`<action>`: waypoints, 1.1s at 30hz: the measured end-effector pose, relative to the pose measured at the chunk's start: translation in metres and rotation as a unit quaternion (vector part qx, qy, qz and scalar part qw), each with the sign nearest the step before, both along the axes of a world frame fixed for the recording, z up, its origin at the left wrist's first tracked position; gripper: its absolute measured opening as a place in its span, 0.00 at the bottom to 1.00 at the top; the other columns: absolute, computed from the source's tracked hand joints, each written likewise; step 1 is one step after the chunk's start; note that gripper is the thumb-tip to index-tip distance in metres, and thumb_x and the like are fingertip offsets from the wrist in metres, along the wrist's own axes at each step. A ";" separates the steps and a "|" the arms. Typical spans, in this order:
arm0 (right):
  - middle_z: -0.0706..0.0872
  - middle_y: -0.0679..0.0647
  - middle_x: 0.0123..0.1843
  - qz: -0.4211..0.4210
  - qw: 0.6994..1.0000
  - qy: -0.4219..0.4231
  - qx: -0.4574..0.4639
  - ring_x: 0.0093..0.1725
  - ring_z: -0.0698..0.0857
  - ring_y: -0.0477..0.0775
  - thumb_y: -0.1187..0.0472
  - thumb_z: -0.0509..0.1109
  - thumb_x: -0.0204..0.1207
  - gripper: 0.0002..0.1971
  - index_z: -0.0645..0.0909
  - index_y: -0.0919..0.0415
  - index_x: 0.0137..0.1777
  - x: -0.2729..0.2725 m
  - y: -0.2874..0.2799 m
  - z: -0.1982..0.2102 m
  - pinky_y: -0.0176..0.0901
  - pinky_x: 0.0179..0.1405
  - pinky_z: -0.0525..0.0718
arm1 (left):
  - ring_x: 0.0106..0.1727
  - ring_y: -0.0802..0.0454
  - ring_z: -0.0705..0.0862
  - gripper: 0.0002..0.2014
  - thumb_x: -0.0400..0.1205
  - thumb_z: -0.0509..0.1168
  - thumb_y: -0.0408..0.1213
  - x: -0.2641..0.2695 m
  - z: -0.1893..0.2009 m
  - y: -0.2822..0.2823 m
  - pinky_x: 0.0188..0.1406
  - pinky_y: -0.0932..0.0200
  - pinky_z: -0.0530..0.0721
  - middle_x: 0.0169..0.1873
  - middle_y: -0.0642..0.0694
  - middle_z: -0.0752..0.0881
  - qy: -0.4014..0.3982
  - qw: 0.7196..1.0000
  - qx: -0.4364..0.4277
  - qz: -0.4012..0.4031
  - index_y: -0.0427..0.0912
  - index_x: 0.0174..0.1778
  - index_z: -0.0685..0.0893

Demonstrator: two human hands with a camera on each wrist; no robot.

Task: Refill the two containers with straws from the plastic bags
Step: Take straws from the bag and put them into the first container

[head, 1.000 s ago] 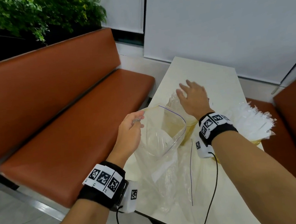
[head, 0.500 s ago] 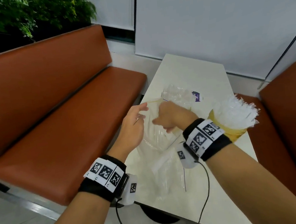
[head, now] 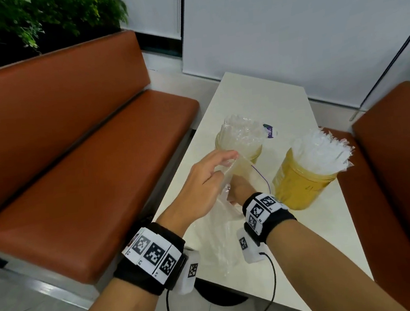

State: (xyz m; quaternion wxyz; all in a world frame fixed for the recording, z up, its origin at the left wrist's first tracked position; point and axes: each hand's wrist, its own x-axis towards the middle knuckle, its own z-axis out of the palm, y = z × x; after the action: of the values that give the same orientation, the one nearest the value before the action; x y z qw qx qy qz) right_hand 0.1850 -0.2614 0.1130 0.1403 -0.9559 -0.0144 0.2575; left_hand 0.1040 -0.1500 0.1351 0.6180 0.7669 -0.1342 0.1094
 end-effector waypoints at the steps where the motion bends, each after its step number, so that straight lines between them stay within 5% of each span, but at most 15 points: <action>1: 0.86 0.62 0.52 -0.009 1.000 0.006 0.026 0.51 0.87 0.59 0.70 0.62 0.86 0.11 0.79 0.68 0.66 0.001 -0.002 -0.002 0.46 0.55 0.86 | 0.71 0.57 0.81 0.25 0.81 0.54 0.30 -0.001 0.001 0.002 0.78 0.52 0.76 0.70 0.52 0.85 0.014 1.000 -0.014 -0.008 0.42 0.72 0.85; 4: 0.84 0.58 0.41 -0.038 0.995 0.011 0.096 0.39 0.83 0.57 0.69 0.63 0.84 0.07 0.82 0.66 0.53 0.008 -0.008 -0.008 0.48 0.45 0.88 | 0.74 0.56 0.80 0.21 0.86 0.56 0.36 -0.001 0.002 0.009 0.77 0.56 0.75 0.73 0.56 0.83 0.049 0.998 -0.036 -0.022 0.45 0.74 0.83; 7: 0.82 0.54 0.32 -0.080 0.961 0.027 0.263 0.33 0.81 0.55 0.64 0.63 0.81 0.08 0.83 0.62 0.44 0.010 -0.020 -0.010 0.45 0.36 0.81 | 0.68 0.63 0.79 0.23 0.87 0.59 0.29 0.004 -0.001 0.013 0.72 0.63 0.76 0.76 0.62 0.78 0.043 0.998 0.048 0.023 0.48 0.79 0.78; 10: 0.83 0.56 0.34 -0.102 0.892 0.034 0.439 0.33 0.84 0.54 0.64 0.64 0.83 0.07 0.83 0.63 0.48 0.002 -0.027 -0.005 0.47 0.36 0.82 | 0.51 0.66 0.81 0.27 0.84 0.58 0.23 0.011 -0.003 0.015 0.56 0.78 0.78 0.72 0.59 0.79 0.045 0.993 0.071 0.085 0.44 0.80 0.77; 12: 0.81 0.56 0.31 -0.090 0.863 0.007 0.498 0.32 0.83 0.57 0.66 0.64 0.85 0.07 0.80 0.62 0.45 0.001 -0.025 0.003 0.53 0.39 0.83 | 0.36 0.65 0.81 0.28 0.83 0.57 0.22 0.014 -0.004 0.016 0.42 0.73 0.79 0.76 0.57 0.78 0.067 0.989 0.075 0.106 0.44 0.80 0.77; 13: 0.79 0.56 0.30 -0.074 0.857 -0.014 0.509 0.32 0.82 0.58 0.67 0.63 0.85 0.08 0.79 0.62 0.43 0.002 -0.023 0.010 0.56 0.41 0.82 | 0.36 0.61 0.83 0.29 0.82 0.56 0.22 0.015 -0.005 0.017 0.42 0.68 0.79 0.77 0.55 0.77 0.076 0.988 0.077 0.114 0.45 0.79 0.77; 16: 0.78 0.55 0.28 -0.012 0.846 -0.069 0.529 0.31 0.79 0.58 0.66 0.63 0.84 0.09 0.79 0.63 0.41 0.005 -0.013 0.048 0.60 0.43 0.84 | 0.62 0.43 0.87 0.30 0.81 0.56 0.22 0.020 -0.009 0.020 0.63 0.51 0.84 0.79 0.54 0.76 0.097 0.983 0.084 0.133 0.46 0.78 0.77; 19: 0.76 0.53 0.28 0.026 0.812 -0.106 0.574 0.30 0.77 0.56 0.69 0.62 0.85 0.11 0.77 0.59 0.40 0.010 -0.006 0.102 0.53 0.38 0.85 | 0.70 0.38 0.83 0.30 0.81 0.56 0.22 0.022 -0.014 0.024 0.73 0.44 0.81 0.81 0.56 0.74 0.122 0.980 0.079 0.138 0.45 0.80 0.76; 22: 0.75 0.53 0.28 0.038 0.758 -0.168 0.629 0.28 0.77 0.55 0.70 0.62 0.86 0.12 0.76 0.58 0.41 0.023 -0.003 0.155 0.50 0.35 0.86 | 0.68 0.49 0.84 0.31 0.81 0.55 0.22 0.023 -0.016 0.030 0.75 0.45 0.80 0.81 0.57 0.73 0.137 0.978 0.062 0.142 0.45 0.81 0.75; 25: 0.76 0.52 0.28 0.035 0.705 -0.249 0.663 0.29 0.77 0.55 0.68 0.63 0.86 0.09 0.75 0.58 0.43 0.046 -0.008 0.192 0.49 0.34 0.84 | 0.47 0.74 0.81 0.33 0.80 0.56 0.20 0.026 -0.022 0.038 0.65 0.61 0.84 0.80 0.60 0.74 0.141 0.979 0.034 0.140 0.46 0.81 0.75; 28: 0.76 0.50 0.30 0.013 0.700 -0.328 0.634 0.30 0.76 0.52 0.65 0.63 0.85 0.05 0.74 0.57 0.47 0.079 -0.013 0.196 0.49 0.34 0.81 | 0.38 0.74 0.79 0.33 0.79 0.57 0.20 0.029 -0.027 0.044 0.46 0.79 0.81 0.79 0.62 0.74 0.146 0.978 0.028 0.143 0.48 0.81 0.76; 33: 0.76 0.49 0.33 -0.005 0.744 -0.362 0.562 0.29 0.75 0.47 0.62 0.63 0.85 0.02 0.73 0.58 0.50 0.115 -0.014 0.145 0.52 0.37 0.79 | 0.41 0.74 0.80 0.34 0.78 0.57 0.19 0.032 -0.031 0.051 0.50 0.72 0.86 0.81 0.62 0.73 0.144 0.981 0.013 0.130 0.49 0.80 0.76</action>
State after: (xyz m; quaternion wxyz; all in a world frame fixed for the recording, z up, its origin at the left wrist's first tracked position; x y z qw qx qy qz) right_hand 0.2995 -0.2753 0.2576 0.6377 -0.7254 -0.2014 -0.1631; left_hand 0.1358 -0.0989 0.1041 0.6010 0.7938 0.0554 0.0755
